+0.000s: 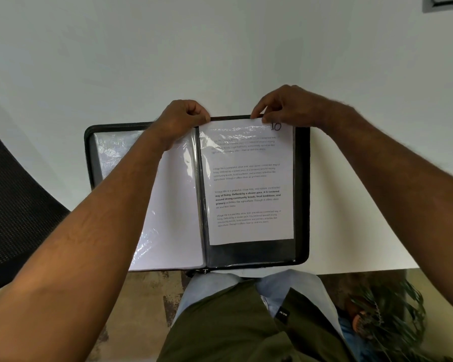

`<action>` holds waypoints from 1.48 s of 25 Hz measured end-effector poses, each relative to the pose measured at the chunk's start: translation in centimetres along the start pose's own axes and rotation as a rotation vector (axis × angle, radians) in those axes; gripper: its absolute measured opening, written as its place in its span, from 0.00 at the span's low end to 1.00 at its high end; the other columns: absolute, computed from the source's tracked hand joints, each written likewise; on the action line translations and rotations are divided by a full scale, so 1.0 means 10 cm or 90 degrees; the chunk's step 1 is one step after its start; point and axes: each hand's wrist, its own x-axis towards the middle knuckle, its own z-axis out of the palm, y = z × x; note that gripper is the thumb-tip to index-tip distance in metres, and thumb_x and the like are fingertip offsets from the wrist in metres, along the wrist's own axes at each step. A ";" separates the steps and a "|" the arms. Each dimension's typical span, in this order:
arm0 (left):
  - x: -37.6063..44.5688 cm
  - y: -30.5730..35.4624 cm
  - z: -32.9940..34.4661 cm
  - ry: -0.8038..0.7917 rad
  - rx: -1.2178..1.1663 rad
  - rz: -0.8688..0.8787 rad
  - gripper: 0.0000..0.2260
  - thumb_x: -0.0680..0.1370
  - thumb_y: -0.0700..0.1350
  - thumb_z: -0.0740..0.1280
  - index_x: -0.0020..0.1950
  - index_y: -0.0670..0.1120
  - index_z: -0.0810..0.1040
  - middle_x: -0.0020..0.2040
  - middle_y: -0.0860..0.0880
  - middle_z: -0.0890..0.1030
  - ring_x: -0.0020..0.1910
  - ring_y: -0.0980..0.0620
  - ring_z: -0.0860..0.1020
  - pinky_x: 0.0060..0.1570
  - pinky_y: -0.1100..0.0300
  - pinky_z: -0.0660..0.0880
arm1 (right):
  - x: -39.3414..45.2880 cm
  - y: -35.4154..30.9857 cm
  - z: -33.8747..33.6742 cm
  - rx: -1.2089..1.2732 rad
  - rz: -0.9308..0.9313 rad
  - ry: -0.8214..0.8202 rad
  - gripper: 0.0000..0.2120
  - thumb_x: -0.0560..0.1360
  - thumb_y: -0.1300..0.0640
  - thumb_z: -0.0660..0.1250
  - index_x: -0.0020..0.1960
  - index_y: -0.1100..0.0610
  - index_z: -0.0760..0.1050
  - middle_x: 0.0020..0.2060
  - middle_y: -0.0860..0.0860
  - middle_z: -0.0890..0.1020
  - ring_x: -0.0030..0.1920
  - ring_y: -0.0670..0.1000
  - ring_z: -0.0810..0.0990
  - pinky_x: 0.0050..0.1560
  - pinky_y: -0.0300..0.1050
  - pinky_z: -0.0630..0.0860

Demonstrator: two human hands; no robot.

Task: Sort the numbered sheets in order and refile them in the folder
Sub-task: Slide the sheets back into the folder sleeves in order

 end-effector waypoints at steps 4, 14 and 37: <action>0.03 -0.03 0.02 -0.015 0.020 0.009 0.03 0.80 0.40 0.71 0.47 0.44 0.82 0.32 0.57 0.78 0.25 0.66 0.72 0.27 0.73 0.67 | -0.06 -0.07 0.11 -0.051 0.004 -0.020 0.12 0.81 0.57 0.65 0.59 0.48 0.84 0.44 0.36 0.81 0.47 0.40 0.78 0.57 0.42 0.73; -0.05 -0.11 0.27 0.115 0.355 0.046 0.12 0.77 0.63 0.69 0.51 0.55 0.80 0.58 0.48 0.77 0.62 0.44 0.72 0.61 0.48 0.68 | -0.26 -0.25 0.54 -0.298 0.061 0.076 0.13 0.78 0.43 0.66 0.57 0.45 0.84 0.60 0.52 0.75 0.63 0.58 0.69 0.63 0.55 0.65; -2.51 -1.95 0.05 0.320 0.095 -0.308 0.32 0.77 0.50 0.73 0.77 0.44 0.64 0.76 0.40 0.62 0.74 0.37 0.61 0.70 0.41 0.66 | -1.76 -0.51 2.59 -0.038 0.211 0.242 0.26 0.76 0.59 0.72 0.71 0.62 0.69 0.70 0.57 0.69 0.71 0.59 0.68 0.73 0.50 0.66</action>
